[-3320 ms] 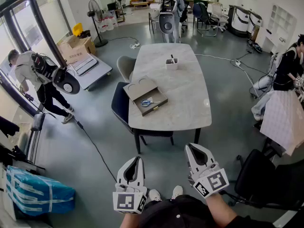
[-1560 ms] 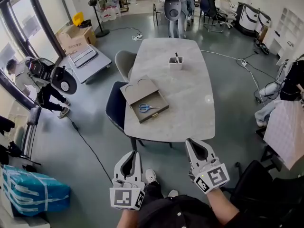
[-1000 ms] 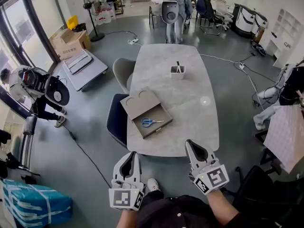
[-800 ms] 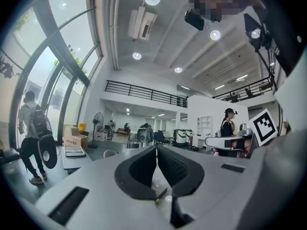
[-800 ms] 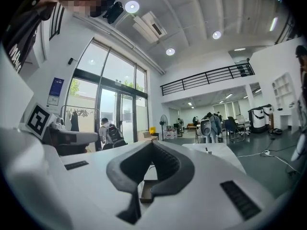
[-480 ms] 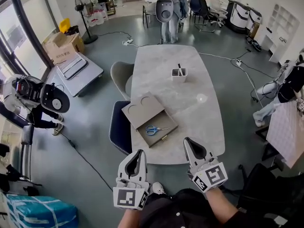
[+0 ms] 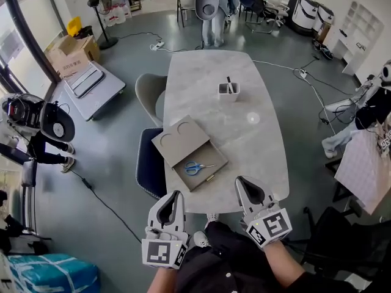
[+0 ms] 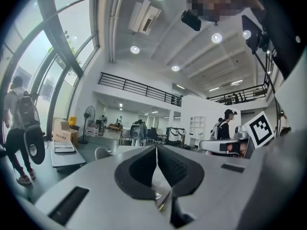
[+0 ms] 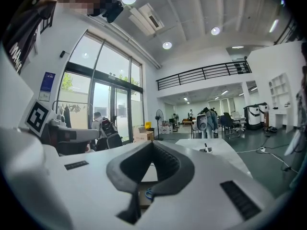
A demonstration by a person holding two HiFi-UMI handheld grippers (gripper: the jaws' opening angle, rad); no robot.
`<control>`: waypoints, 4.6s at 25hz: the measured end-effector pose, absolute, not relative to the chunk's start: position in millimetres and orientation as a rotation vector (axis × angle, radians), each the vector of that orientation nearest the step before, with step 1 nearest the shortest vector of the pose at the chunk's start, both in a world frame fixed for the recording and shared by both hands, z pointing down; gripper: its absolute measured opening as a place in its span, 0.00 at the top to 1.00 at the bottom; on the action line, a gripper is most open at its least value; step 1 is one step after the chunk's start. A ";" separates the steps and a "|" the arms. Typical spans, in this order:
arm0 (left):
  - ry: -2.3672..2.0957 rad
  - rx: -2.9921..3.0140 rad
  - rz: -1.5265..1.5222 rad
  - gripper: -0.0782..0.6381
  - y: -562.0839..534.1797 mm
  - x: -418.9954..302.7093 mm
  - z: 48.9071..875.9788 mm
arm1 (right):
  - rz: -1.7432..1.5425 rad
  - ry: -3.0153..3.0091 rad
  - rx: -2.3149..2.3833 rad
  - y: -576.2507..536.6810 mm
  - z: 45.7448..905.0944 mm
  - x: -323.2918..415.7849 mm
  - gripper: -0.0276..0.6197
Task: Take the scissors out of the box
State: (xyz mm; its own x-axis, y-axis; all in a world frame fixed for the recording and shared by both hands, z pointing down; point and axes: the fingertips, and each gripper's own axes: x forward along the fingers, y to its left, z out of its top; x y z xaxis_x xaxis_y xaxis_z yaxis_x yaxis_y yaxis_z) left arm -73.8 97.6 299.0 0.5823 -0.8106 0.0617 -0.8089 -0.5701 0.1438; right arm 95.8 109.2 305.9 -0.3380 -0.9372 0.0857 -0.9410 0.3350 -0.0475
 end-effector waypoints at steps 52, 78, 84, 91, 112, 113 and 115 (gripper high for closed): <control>-1.504 2.124 0.233 0.86 -6.4 -100.7 479.1 | 0.039 -2.024 0.230 -47.0 652.1 -20.2 0.82; -1.513 2.133 0.184 0.86 -17.3 -97.6 467.3 | 0.136 -2.056 0.317 -59.3 631.6 -25.4 0.85; -1.498 2.213 0.163 0.86 -21.3 -89.4 441.6 | 0.134 -2.136 0.437 -71.7 586.8 -21.9 0.85; -1.497 2.319 0.135 0.86 -29.6 -84.2 405.1 | 0.131 -2.210 0.605 -78.0 529.0 -5.6 0.85; -1.469 2.624 0.019 0.86 -38.5 -64.7 296.6 | 0.147 -2.614 1.235 -72.5 315.1 44.0 0.85; -1.468 2.634 0.013 0.86 -38.1 -63.4 291.9 | 0.146 -2.630 1.255 -69.3 306.2 47.2 0.85; -1.464 2.655 -0.005 0.86 -37.0 -60.6 282.6 | 0.148 -2.670 1.301 -61.4 286.9 53.7 0.85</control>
